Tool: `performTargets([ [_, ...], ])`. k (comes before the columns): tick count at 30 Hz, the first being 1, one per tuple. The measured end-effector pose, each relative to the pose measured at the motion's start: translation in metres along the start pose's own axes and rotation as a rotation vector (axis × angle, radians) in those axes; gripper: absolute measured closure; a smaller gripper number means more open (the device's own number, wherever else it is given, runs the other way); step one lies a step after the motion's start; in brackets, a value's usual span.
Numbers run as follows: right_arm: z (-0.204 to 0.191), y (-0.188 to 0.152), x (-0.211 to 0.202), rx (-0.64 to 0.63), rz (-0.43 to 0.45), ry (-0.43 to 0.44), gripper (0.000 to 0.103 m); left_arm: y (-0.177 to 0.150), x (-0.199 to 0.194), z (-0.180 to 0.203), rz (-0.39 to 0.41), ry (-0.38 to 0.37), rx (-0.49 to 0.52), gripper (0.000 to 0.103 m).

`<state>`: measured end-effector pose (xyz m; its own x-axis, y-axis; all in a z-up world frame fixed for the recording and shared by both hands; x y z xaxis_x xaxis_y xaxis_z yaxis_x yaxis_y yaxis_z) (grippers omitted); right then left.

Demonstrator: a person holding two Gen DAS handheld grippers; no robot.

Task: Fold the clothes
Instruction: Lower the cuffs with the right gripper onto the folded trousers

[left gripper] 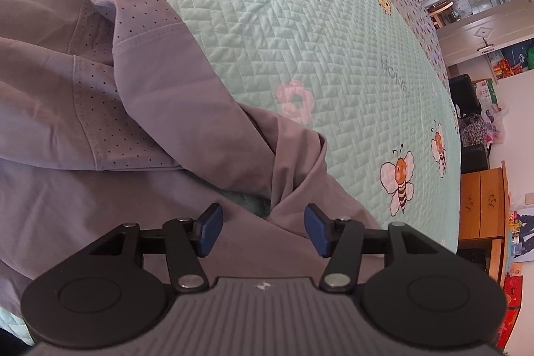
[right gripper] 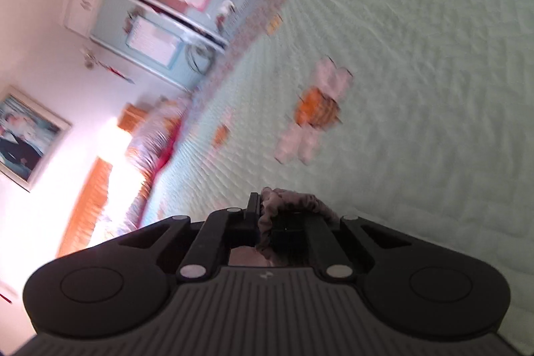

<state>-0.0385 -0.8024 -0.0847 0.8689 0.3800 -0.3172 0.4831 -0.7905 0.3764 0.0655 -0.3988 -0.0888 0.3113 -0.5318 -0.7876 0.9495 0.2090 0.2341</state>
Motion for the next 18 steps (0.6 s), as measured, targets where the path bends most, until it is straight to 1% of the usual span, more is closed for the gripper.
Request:
performTargets([
  [2,-0.015,0.018,-0.020,0.056,0.084,0.085,0.099,0.002,-0.005,0.001,0.013,-0.011,0.006,0.046],
  [3,-0.020,0.030,-0.034,0.075,0.138,0.109,0.099,0.002,-0.007,0.002,0.018,-0.020,0.012,0.046],
  [5,-0.020,0.052,-0.064,0.114,0.252,0.127,0.099,0.003,-0.011,0.008,0.028,-0.045,0.041,0.046],
  [6,-0.015,0.061,-0.076,0.111,0.291,0.097,0.099,0.002,-0.013,0.013,0.032,-0.055,0.066,0.046],
  [8,-0.001,0.074,-0.090,0.042,0.314,-0.026,0.099,-0.001,-0.013,0.021,0.035,-0.061,0.118,0.044],
  [9,0.009,0.078,-0.094,0.014,0.309,-0.088,0.098,-0.003,-0.011,0.024,0.028,-0.063,0.135,0.044],
  [12,0.052,0.075,-0.088,-0.007,0.202,-0.271,0.084,-0.011,-0.006,0.030,0.004,-0.070,0.175,0.044],
  [13,0.061,0.071,-0.090,0.019,0.186,-0.293,0.075,-0.013,-0.006,0.030,-0.001,-0.071,0.181,0.044],
  [15,0.063,0.061,-0.100,0.035,0.198,-0.269,0.074,-0.017,-0.006,0.030,-0.010,-0.073,0.192,0.044],
  [16,0.059,0.055,-0.106,0.031,0.207,-0.242,0.068,-0.019,-0.006,0.031,-0.014,-0.074,0.198,0.044],
  [17,0.055,0.049,-0.113,0.023,0.214,-0.223,0.060,-0.021,-0.005,0.031,-0.019,-0.075,0.203,0.044],
  [18,0.050,0.043,-0.119,0.009,0.216,-0.218,0.058,-0.023,-0.005,0.031,-0.024,-0.076,0.209,0.044],
])
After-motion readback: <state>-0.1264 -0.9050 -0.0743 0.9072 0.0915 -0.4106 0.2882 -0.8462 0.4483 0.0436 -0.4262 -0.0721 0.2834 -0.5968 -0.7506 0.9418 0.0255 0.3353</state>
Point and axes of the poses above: each gripper's, at about its wrist camera, not at the fingertips, and x roughly the way its jaws point, z to its right, y to its top, the point moved 7 cm from there along x, roughly the way its jaws point, and after that the axes turned 3 degrees about x, right-handed, at the moved point
